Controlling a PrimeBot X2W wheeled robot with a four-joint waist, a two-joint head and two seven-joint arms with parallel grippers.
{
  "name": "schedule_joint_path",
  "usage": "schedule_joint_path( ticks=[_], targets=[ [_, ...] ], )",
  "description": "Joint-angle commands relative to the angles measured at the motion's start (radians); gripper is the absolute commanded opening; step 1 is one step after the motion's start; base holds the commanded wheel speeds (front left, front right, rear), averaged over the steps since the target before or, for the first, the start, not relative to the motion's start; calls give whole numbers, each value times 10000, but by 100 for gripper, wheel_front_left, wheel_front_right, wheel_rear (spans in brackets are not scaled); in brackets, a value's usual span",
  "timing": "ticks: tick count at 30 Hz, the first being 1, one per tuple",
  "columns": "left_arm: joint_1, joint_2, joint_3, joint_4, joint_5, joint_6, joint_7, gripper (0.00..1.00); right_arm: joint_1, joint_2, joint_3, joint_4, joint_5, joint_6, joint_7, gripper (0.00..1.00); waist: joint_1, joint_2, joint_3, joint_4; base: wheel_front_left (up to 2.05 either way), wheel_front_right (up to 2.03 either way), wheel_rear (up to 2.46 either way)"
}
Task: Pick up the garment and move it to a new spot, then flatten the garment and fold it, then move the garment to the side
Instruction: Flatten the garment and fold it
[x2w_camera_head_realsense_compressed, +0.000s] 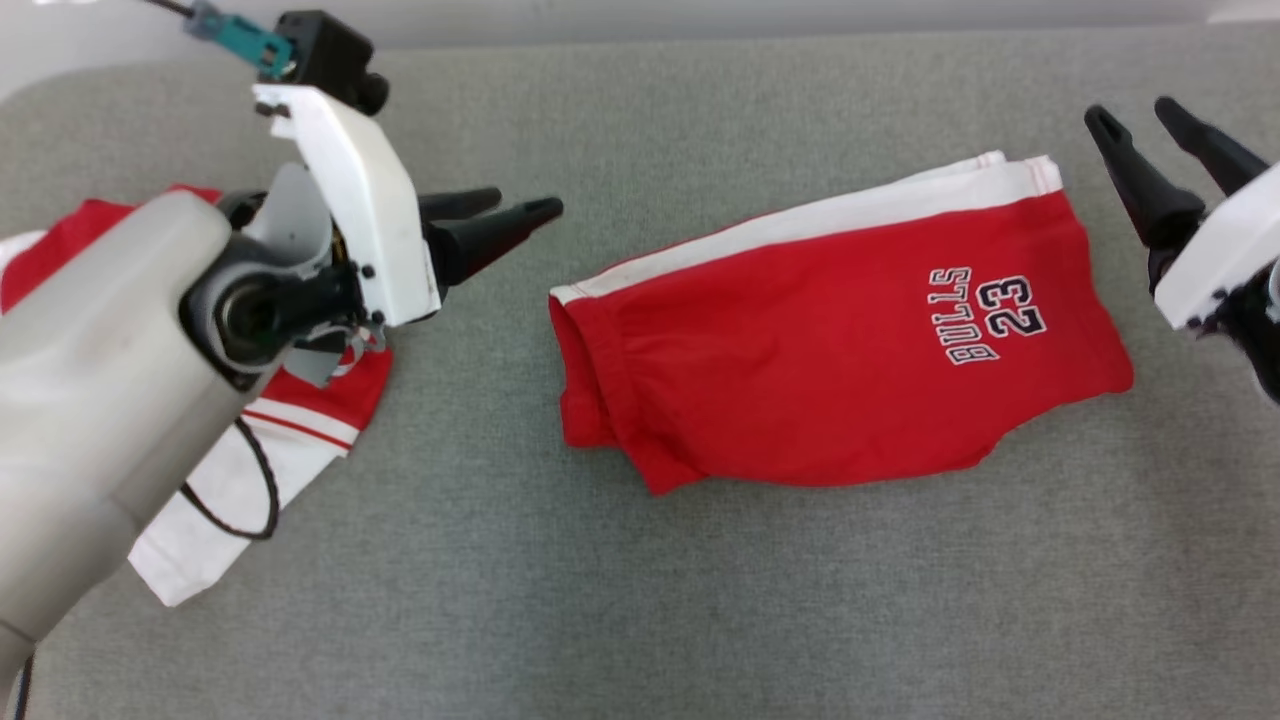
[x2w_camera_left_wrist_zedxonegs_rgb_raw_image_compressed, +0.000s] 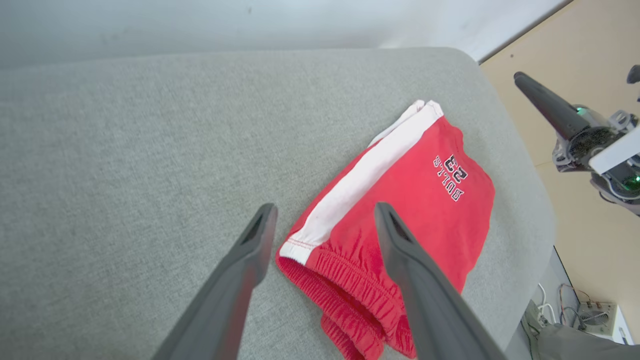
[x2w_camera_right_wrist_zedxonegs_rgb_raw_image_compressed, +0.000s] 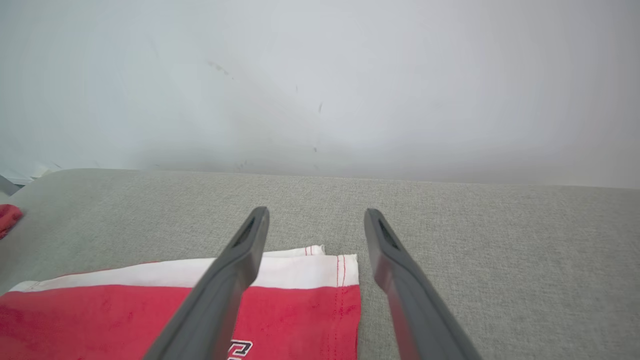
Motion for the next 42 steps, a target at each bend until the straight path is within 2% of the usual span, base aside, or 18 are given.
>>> schedule_joint_path(
  ticks=[1,5,11,13,16,21,25,26,32,39,42],
  targets=[
    [307,185,-18,-146,394,-23,-532,100,307,31,37,142,-80,-22,-268,100,0,0,-369,-38,0,0,0],
    [799,466,43,-501,1646,107,-2759,100,863,172,79,603,-166,-22,-965,100,0,0,-812,-5,0,0,0],
    [1951,747,234,-1201,2795,1170,-5459,100,1619,462,-66,1414,88,-22,-1344,100,0,0,-1139,237,0,0,0],
    [2395,772,394,-1504,2797,1580,-6171,100,1822,526,-110,1648,266,-22,-1333,100,0,0,-1154,381,0,0,0],
    [2956,846,649,-2012,2979,2083,-6810,100,2084,570,-132,2009,526,-22,-985,100,0,0,-1128,637,0,0,0],
    [3960,892,1264,-2779,3615,2902,-7112,100,2266,550,-191,2563,974,-22,-197,100,0,0,-1035,1116,0,0,0],
    [5016,619,2445,-3410,4420,3350,-7105,100,2262,514,-207,2883,1240,-22,657,100,0,0,-962,1467,0,0,0],
    [5016,619,2445,-3410,4420,3350,-7105,100,2262,514,-207,2883,1240,-22,657,100,0,0,-962,1467,0,0,0],
    [6740,14,3892,-3883,5226,3321,-7106,100,2139,567,-206,3570,1700,-22,2376,100,0,0,-991,1882,0,0,0],
    [8041,-891,5014,-3919,6074,2951,-7105,100,2020,747,-72,4037,2163,-22,5006,100,0,0,-1075,2314,0,0,0],
    [8406,-1282,5390,-3899,6641,2825,-7105,100,1777,889,-107,3833,2249,18,5505,100,0,0,-1074,2496,0,0,0]
  ],
)
